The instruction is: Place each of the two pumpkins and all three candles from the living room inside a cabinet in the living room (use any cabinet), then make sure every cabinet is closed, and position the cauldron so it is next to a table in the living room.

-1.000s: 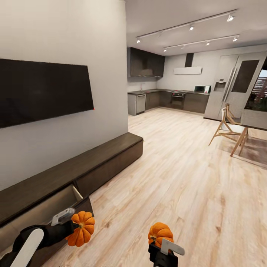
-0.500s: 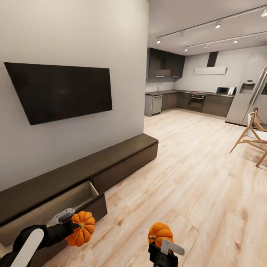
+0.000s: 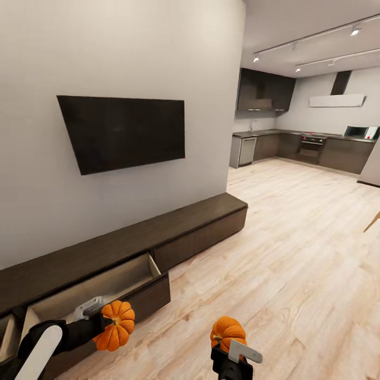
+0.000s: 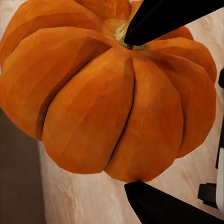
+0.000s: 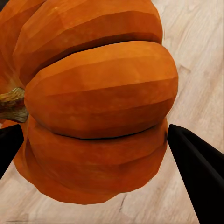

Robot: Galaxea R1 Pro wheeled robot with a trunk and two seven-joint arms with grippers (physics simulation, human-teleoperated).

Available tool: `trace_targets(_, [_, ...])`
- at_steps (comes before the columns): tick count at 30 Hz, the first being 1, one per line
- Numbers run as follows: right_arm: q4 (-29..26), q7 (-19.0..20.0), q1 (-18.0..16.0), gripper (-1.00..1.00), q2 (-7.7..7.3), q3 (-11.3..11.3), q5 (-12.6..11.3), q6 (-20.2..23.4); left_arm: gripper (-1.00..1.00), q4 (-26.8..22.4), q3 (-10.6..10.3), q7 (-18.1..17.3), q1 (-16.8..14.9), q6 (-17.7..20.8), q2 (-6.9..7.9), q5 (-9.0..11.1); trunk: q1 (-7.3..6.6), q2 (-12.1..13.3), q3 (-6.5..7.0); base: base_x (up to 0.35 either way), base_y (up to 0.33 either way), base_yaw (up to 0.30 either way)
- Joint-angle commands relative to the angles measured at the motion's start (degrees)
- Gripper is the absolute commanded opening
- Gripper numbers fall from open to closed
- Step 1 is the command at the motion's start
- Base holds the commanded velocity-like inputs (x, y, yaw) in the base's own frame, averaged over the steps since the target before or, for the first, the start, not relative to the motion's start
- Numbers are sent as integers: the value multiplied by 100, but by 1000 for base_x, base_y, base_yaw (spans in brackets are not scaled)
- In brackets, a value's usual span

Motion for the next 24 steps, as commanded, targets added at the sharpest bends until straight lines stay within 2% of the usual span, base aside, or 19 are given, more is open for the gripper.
trace_targets(1, [-1, -17, -1, -100, 0, 1, 10, 3, -100, -1, -1, 3, -1, -6, 0, 18, -23, 41, 19, 0, 0, 291])
trace_targets(24, [-9, -20, -1, -100, -5, 1, 10, 12, -100, -3, -1, 3, -1, 11, 0, 18, -528, 964, 432, 0, 0, 291])
